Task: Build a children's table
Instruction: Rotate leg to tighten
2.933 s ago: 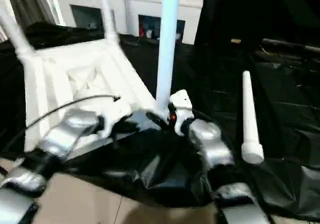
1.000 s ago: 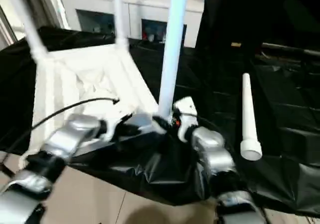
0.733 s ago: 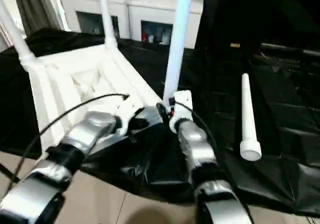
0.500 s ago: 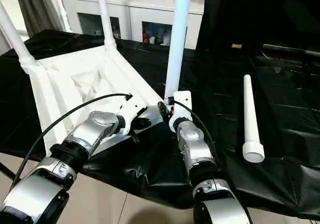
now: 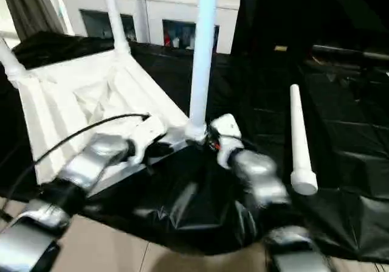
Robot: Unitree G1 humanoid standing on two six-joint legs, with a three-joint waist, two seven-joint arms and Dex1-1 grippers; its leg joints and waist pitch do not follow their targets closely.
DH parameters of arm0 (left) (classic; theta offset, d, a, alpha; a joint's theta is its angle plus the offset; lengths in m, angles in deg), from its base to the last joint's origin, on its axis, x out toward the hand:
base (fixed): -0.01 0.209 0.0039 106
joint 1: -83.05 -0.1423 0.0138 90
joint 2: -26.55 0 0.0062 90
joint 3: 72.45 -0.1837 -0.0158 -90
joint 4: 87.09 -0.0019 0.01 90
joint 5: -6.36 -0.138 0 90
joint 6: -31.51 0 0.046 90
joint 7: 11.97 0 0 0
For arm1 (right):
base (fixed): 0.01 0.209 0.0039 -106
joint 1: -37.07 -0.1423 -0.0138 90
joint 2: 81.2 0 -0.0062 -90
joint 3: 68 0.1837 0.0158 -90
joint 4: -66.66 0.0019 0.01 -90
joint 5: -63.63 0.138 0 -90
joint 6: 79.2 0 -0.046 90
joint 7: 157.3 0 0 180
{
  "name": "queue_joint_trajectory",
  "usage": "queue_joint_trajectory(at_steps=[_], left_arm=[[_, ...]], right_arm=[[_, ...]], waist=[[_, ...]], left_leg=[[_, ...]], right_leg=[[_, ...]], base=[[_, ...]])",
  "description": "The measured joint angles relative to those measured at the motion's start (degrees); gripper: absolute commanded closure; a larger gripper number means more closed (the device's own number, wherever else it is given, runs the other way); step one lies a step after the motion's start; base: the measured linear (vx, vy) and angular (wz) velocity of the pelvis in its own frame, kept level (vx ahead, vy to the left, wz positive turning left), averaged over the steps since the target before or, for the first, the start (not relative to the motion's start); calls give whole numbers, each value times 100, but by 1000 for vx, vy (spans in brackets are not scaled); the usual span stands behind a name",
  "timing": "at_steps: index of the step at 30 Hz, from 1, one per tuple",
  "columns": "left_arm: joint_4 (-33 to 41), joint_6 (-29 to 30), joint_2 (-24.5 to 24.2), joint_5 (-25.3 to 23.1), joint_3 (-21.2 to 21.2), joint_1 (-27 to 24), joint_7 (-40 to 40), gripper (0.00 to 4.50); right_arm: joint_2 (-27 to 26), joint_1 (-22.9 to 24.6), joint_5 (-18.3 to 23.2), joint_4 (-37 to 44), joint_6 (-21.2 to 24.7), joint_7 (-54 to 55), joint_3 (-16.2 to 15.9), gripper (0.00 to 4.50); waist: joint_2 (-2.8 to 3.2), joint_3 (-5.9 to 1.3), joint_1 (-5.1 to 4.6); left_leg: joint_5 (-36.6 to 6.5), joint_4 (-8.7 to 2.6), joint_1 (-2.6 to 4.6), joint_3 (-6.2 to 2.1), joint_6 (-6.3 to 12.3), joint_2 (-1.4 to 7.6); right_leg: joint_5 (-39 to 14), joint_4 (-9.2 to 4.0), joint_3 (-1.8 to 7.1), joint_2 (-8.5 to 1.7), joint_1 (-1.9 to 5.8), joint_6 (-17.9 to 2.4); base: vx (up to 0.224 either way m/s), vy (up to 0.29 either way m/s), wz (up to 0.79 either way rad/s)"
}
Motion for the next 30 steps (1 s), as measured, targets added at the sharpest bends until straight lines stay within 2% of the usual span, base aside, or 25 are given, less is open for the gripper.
queue_joint_trajectory(at_steps=[2,4,7,9,14,23,24,28,30], left_arm=[[260,-210,-233,180,11,-205,-452,450],[531,-225,-454,311,9,-385,-848,450],[873,-166,-646,471,-68,-585,-1411,450],[1149,-101,-796,551,-153,-748,-1732,450],[1383,-41,-999,645,-269,-875,-2113,450],[1413,20,-1072,648,-291,-878,-2226,450],[1418,24,-1072,647,-292,-877,-2228,450],[1417,21,-1071,641,-293,-871,-2228,450],[1416,18,-1070,635,-292,-867,-2227,450]], right_arm=[[243,120,112,238,31,-538,-103,84],[378,157,167,333,92,-888,-177,84],[471,165,271,496,141,-1269,-247,84],[491,179,287,667,166,-1606,-429,84],[647,295,334,894,241,-2152,-674,84],[784,300,241,917,269,-2389,-745,84],[784,300,239,911,270,-2389,-747,99],[783,295,240,882,271,-2396,-782,112],[775,295,241,871,275,-2400,-787,139]], waist=[[0,-2,26],[2,-2,43],[9,2,180],[9,2,229],[7,5,217],[2,7,203],[1,7,203],[1,7,202],[1,7,201]], left_leg=[[-9,5,-21,-1,18,1],[-17,10,-33,0,32,1],[-28,38,-45,0,47,4],[-34,62,-48,2,53,4],[-36,96,-48,9,52,4],[-30,94,-34,10,46,6],[-30,94,-36,10,47,6],[-30,97,-36,10,47,6],[-30,99,-35,10,47,6]], right_leg=[[-9,12,-5,0,-43,-15],[-18,17,-6,0,-55,-30],[-22,18,-6,-3,-55,-37],[-22,19,-3,-7,-49,-38],[-7,23,10,-11,-40,-35],[-5,36,10,-11,-33,-33],[-5,35,10,-11,-33,-33],[-5,37,10,-11,-33,-33],[-5,42,11,-11,-33,-33]], base=[[0,0,0],[0,0,0],[0,0,0],[0,0,0],[0,0,0],[0,0,0],[0,0,0],[0,0,0],[0,0,0]])
